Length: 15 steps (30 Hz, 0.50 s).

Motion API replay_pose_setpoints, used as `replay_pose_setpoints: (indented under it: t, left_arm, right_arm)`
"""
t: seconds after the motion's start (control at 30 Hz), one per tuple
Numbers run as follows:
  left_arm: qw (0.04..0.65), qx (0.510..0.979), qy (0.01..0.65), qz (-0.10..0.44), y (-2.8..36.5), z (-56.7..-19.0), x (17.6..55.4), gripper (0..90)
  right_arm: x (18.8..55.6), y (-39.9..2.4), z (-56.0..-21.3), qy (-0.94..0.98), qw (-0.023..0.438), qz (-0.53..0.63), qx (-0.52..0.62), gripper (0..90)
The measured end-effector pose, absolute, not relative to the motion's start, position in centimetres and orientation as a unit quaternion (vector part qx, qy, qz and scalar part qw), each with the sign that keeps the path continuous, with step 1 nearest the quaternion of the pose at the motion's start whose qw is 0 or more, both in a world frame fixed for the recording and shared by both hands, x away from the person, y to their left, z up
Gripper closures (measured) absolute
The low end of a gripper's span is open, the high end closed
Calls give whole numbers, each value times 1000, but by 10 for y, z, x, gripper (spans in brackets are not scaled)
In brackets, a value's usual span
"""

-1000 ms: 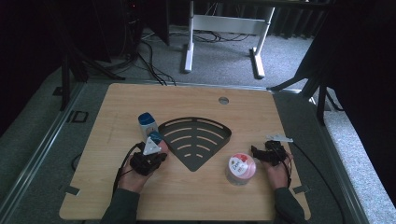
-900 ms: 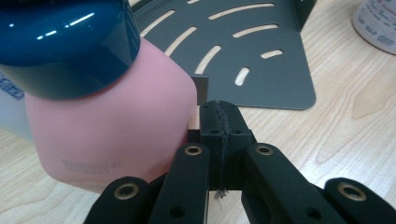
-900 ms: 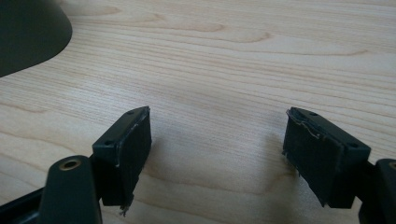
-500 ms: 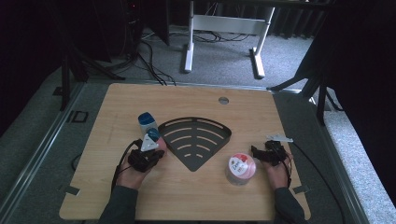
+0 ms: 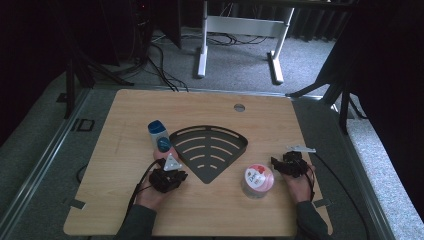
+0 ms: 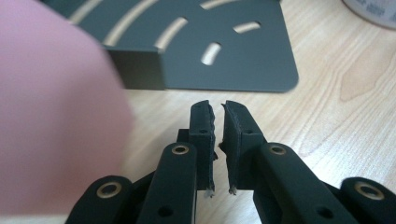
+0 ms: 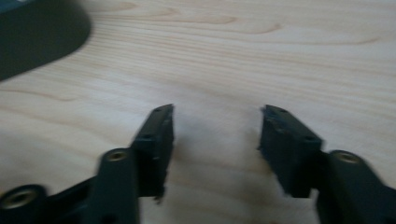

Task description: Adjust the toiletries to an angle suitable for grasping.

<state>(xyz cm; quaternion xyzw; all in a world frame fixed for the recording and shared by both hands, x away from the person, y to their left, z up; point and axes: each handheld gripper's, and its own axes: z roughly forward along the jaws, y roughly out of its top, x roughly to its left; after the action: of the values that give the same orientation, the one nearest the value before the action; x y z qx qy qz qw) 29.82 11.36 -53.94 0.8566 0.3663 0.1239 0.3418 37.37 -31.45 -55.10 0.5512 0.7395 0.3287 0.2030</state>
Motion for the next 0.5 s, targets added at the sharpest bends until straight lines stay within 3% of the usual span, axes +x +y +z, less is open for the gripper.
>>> replay_pose_setpoints:
  t: [0.33,0.5]
  left_arm:
    - [340,859,363,123,97,-551,304,834]
    - [348,857,360,123,94,-552,304,828]
  right_arm:
    - [342,-311,-538,768,187,340,509,862]
    - [329,-306,-537,781,171,345,492,888]
